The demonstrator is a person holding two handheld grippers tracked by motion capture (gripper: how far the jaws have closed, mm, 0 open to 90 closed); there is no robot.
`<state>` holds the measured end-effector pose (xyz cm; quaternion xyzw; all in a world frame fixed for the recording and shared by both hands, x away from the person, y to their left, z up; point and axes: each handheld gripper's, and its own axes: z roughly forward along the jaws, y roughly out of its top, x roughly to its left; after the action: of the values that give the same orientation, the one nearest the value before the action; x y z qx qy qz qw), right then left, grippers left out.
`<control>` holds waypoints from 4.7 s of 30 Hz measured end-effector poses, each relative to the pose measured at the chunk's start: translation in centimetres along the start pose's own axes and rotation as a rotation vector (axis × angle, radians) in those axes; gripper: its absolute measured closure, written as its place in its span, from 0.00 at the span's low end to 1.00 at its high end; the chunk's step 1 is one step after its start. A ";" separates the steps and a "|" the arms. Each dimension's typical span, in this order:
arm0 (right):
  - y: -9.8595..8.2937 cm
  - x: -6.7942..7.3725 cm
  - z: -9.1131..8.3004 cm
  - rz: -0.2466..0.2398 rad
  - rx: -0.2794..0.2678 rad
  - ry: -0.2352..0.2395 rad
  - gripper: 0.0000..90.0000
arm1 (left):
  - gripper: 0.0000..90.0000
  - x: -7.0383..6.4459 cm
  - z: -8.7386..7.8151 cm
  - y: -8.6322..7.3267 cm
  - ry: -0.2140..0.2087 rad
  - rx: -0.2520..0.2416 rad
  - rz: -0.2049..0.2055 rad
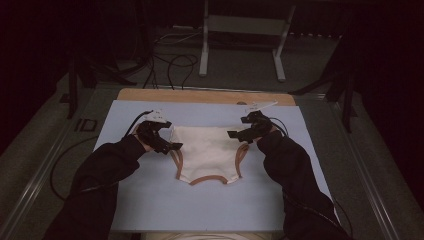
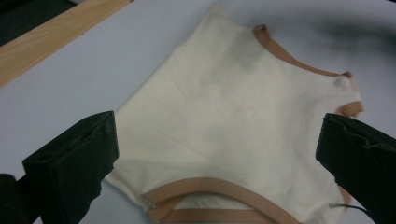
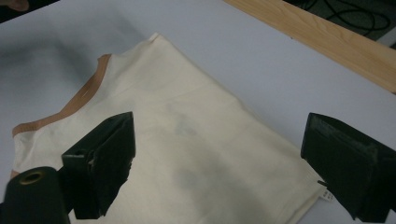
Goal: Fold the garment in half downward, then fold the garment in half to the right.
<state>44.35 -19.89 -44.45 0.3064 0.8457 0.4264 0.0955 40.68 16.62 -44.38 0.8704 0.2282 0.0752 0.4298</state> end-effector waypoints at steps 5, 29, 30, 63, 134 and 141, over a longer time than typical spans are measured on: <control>0.5 0.6 0.4 -0.020 -0.002 0.022 0.11 | 0.00 -1.4 -0.6 -0.3 0.008 -0.003 0.034; 3.7 3.0 3.1 -0.078 -0.013 0.072 0.11 | 0.00 -7.1 -0.5 -2.6 -0.064 -0.005 0.125; 3.9 3.1 3.4 -0.079 -0.017 0.074 0.11 | 0.00 -7.3 -0.4 -2.6 -0.067 -0.003 0.130; 5.6 6.3 9.7 -0.111 0.039 0.156 0.11 | 0.17 -8.6 4.4 -5.9 -0.050 0.149 0.264; 8.3 7.5 20.9 0.046 0.197 0.009 0.40 | 0.93 -6.4 6.5 -5.5 0.010 0.116 0.204; 7.9 7.4 21.8 0.025 0.209 -0.020 0.52 | 0.93 -6.3 6.5 -5.5 0.007 0.119 0.202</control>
<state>51.14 2.59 -51.04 0.3297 0.8806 0.3338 0.0662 35.38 11.95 -52.26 0.9126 0.1447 0.1075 0.3670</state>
